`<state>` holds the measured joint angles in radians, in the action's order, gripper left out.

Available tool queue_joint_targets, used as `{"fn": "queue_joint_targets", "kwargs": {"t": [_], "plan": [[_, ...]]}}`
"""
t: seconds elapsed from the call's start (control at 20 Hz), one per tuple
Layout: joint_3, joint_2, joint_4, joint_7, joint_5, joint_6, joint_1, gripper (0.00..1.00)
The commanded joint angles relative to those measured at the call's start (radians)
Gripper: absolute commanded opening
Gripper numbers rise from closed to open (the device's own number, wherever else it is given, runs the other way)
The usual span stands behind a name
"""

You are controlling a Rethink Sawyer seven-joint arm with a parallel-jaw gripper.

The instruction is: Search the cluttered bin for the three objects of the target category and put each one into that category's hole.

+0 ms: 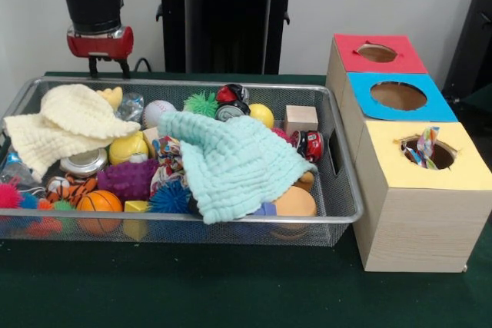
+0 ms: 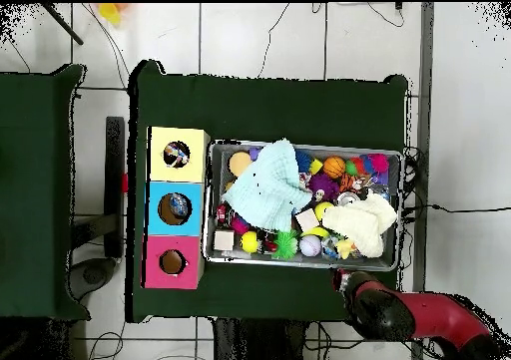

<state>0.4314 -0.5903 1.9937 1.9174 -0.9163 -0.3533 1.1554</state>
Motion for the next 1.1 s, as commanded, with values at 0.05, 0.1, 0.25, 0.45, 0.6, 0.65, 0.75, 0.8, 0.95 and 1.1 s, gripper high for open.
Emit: {"fn": "queue_joint_targets", "kwargs": {"t": [0.05, 0.1, 0.25, 0.45, 0.6, 0.65, 0.75, 0.8, 0.95, 1.1], "plan": [[0.175, -0.154, 0.038, -0.199, 0.123, -0.17, -0.021, 1.0], [0.181, -0.163, 0.039, -0.202, 0.126, -0.177, -0.022, 1.0], [0.206, -0.186, 0.045, -0.217, 0.146, -0.206, -0.01, 1.0], [0.243, -0.216, 0.056, -0.238, 0.173, -0.234, 0.012, 1.0], [0.256, -0.222, 0.055, -0.241, 0.178, -0.241, 0.018, 1.0], [0.26, -0.224, 0.054, -0.24, 0.178, -0.239, 0.019, 1.0], [0.26, -0.225, 0.043, -0.231, 0.172, -0.235, 0.009, 1.0], [0.258, -0.223, 0.036, -0.225, 0.167, -0.233, 0.003, 1.0], [0.25, -0.191, 0.006, -0.195, 0.138, -0.205, -0.011, 1.0], [0.26, -0.175, -0.019, -0.195, 0.146, -0.216, -0.019, 1.0]]}}
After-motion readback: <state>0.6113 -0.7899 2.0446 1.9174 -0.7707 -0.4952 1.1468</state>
